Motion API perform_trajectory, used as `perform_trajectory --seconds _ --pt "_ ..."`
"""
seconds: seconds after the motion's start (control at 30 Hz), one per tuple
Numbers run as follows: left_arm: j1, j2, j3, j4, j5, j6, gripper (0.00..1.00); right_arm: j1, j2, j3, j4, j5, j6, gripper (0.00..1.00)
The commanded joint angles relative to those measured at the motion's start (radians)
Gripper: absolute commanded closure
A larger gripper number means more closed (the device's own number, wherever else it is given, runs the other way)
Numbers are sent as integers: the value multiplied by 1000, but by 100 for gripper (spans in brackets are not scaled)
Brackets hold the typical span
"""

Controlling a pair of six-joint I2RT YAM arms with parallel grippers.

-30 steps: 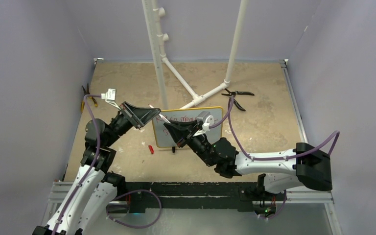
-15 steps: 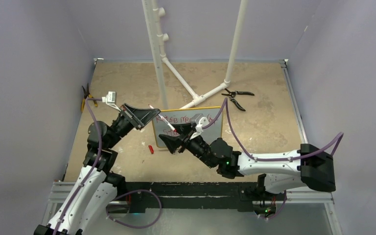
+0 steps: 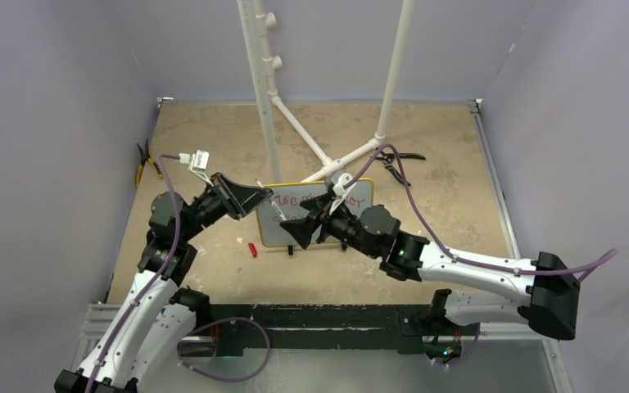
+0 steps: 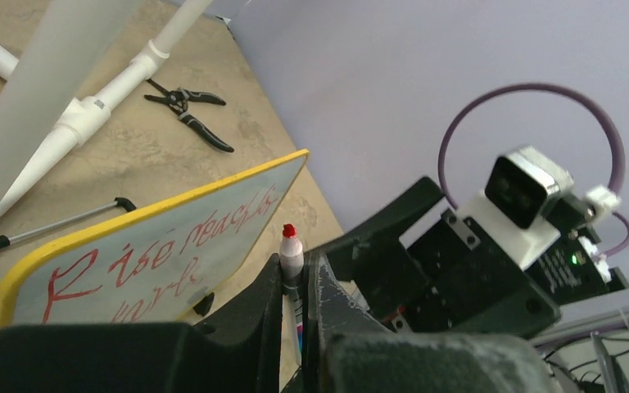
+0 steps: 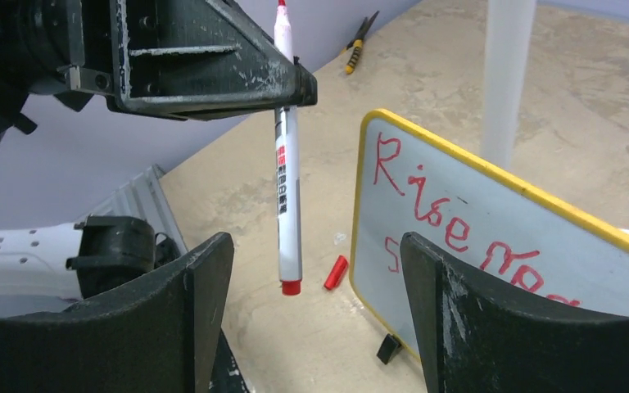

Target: Write a sentence on the whiteboard

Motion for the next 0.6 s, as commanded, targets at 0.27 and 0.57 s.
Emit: perform_trajectory --seconds 0.27,0.57 --pt "1 0 52 -11 214 173 100 -104 74 115 -31 -523 34 42" --pt "1 -24 43 14 280 170 100 -120 116 90 63 -509 105 56"
